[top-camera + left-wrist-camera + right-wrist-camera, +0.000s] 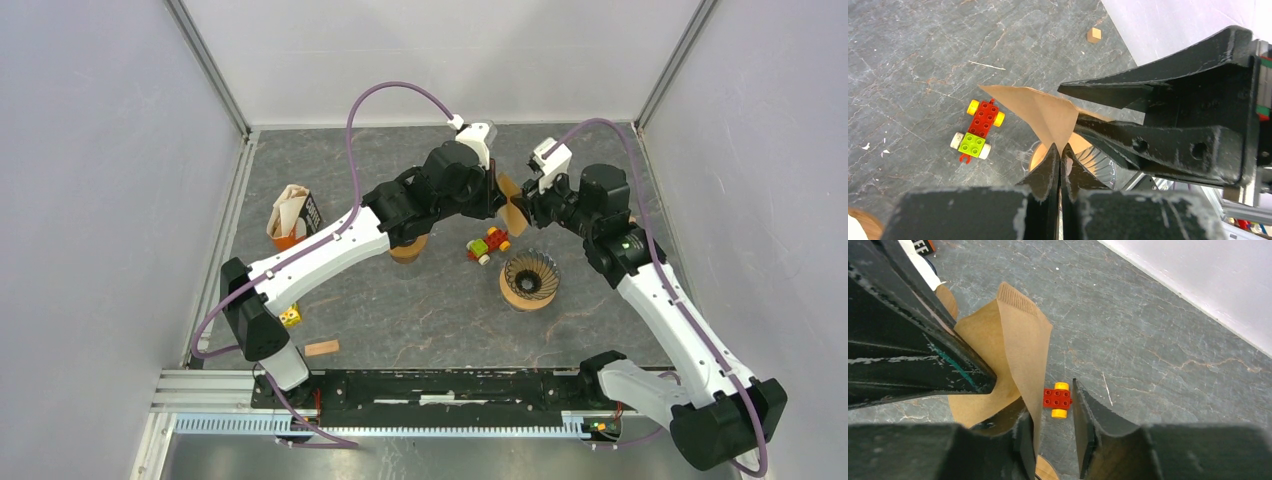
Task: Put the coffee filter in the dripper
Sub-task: Place the coffee filter in the coffee dripper.
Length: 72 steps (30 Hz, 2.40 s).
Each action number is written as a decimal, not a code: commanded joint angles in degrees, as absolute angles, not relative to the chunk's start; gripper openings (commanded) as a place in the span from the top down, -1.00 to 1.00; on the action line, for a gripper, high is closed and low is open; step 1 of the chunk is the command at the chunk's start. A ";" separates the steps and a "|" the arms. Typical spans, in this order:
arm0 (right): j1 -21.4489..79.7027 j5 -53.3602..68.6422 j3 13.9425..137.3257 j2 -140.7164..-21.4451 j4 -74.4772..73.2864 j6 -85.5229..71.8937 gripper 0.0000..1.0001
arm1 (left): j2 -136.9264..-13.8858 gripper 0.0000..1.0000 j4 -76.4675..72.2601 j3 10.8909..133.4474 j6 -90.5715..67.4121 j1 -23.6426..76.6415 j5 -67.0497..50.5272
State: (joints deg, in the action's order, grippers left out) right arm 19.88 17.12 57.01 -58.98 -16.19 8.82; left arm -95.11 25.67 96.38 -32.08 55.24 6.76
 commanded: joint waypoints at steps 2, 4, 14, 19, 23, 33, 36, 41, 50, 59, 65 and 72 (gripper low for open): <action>20.13 16.36 57.65 -59.80 -13.55 7.68 0.58 | -94.44 0.95 23.93 97.25 -28.25 55.54 6.15; 20.12 15.28 57.77 -59.62 -13.37 7.20 0.83 | -94.09 0.95 23.56 96.58 -27.30 55.63 7.62; 20.13 11.15 59.28 -60.82 -12.98 1.82 1.00 | -98.77 0.22 24.22 100.67 -26.21 55.71 10.21; 20.05 9.90 59.23 -60.83 -13.01 0.46 1.00 | -102.13 0.20 26.24 104.59 -26.73 56.50 10.44; 20.03 8.75 58.97 -60.67 -12.97 0.09 1.00 | -103.93 0.15 28.04 106.92 -27.18 57.21 12.77; 19.80 7.15 57.09 -60.23 -12.16 -1.84 1.00 | -104.33 -0.12 29.05 108.32 -28.72 57.21 12.62; 19.27 8.91 56.71 -60.03 -11.67 -3.13 1.00 | -104.54 -0.15 28.66 107.68 -28.15 57.17 13.23; 18.65 10.33 56.36 -59.43 -11.45 -4.38 1.00 | -105.28 -0.08 28.58 107.71 -26.33 57.48 15.66; 17.53 12.26 54.58 -59.16 -10.30 -6.48 1.00 | -107.62 0.32 28.83 110.72 -24.16 58.00 15.71; 17.51 6.50 54.10 -58.85 -10.72 -4.46 1.00 | -107.16 0.95 29.40 110.87 -25.61 58.00 13.56; 17.74 2.30 52.78 -58.32 -10.22 -1.45 1.00 | -105.42 0.96 30.13 109.15 -27.70 58.01 14.16; 18.00 -0.90 52.21 -58.27 -9.96 0.22 1.00 | -103.83 0.96 30.23 108.16 -28.43 58.01 13.54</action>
